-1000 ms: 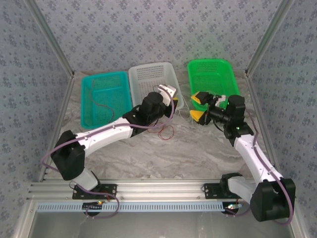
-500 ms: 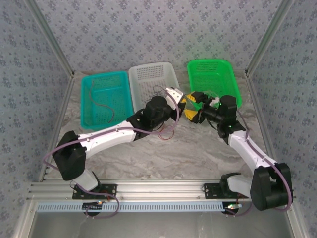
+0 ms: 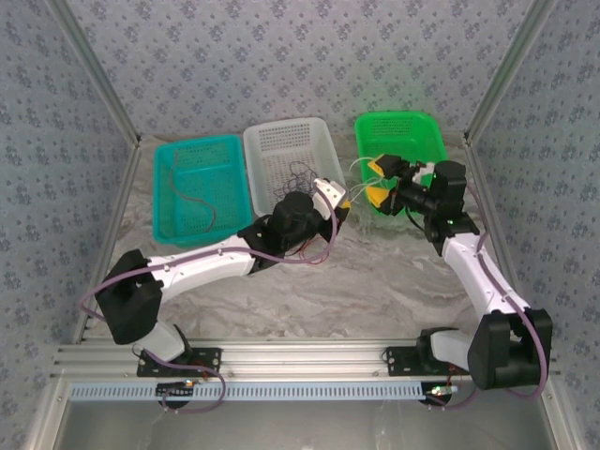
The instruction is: Untangle the cables
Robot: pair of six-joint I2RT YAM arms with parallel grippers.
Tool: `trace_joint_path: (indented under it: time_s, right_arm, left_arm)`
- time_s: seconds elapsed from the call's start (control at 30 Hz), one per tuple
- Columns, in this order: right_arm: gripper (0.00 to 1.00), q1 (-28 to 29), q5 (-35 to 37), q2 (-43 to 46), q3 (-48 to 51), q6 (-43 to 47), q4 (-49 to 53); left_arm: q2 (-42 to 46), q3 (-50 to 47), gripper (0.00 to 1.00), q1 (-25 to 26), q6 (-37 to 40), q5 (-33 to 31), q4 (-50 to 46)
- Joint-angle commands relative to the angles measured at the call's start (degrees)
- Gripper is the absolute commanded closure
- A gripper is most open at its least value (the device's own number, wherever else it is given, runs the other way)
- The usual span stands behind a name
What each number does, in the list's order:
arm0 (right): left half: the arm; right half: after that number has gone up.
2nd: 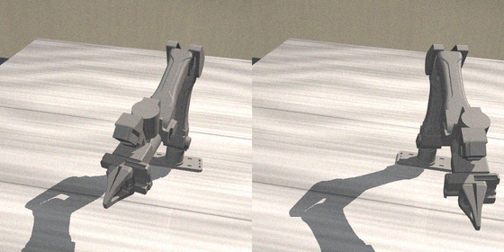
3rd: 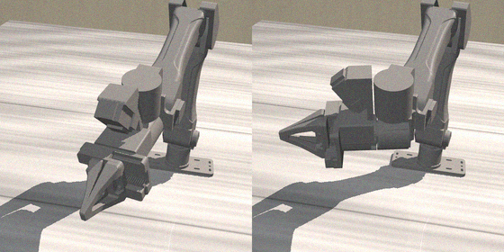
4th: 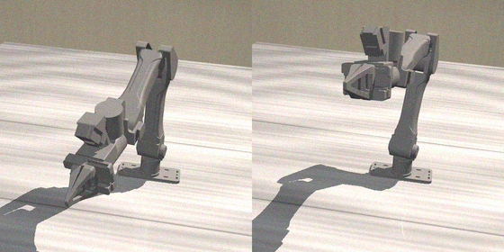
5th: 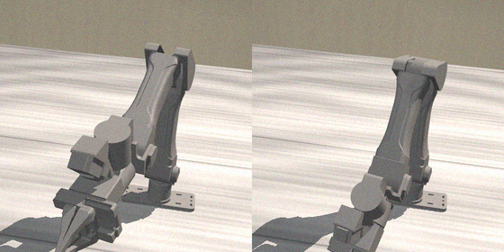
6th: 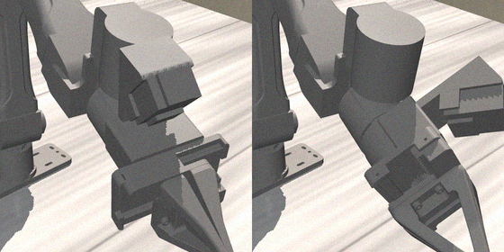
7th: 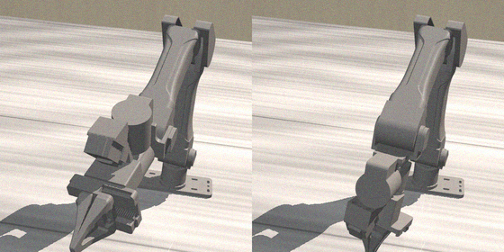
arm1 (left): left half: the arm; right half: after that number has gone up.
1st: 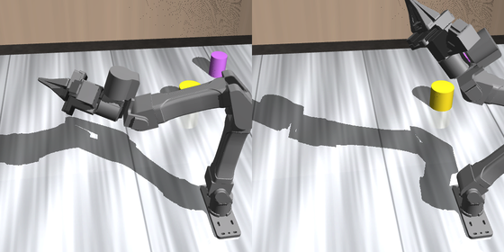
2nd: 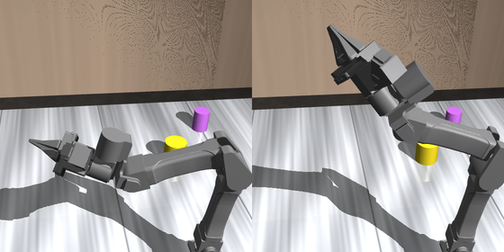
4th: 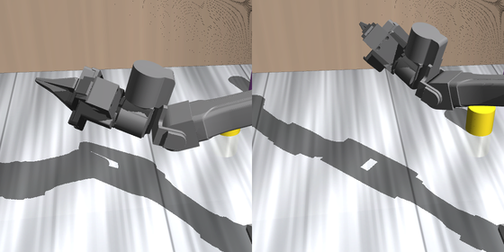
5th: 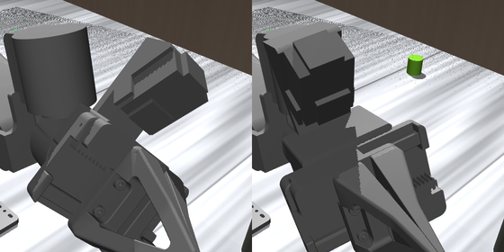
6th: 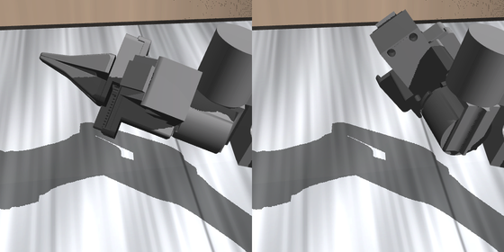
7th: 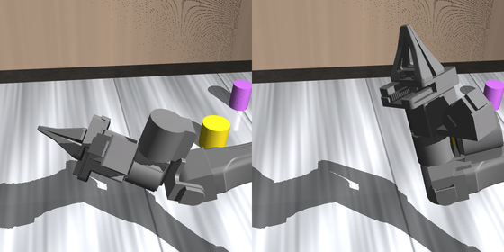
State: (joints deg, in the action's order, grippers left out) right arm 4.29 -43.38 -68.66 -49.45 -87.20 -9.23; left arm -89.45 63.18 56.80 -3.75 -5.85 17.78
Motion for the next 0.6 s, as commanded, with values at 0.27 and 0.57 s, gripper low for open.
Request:
trace_joint_path:
  time_s: [0.27,0.57]
  right_arm:
    - [0.13,-1.6,-4.9,7.2,-1.4,11.9,19.2]
    - [0.15,-1.7,-4.9,7.3,-0.9,7.7,13.9]
  left_arm:
    - [-0.8,7.0,0.93,-1.5,2.0,-6.7,-3.7]
    - [-1.3,6.7,0.93,-1.3,1.1,-3.5,-2.6]
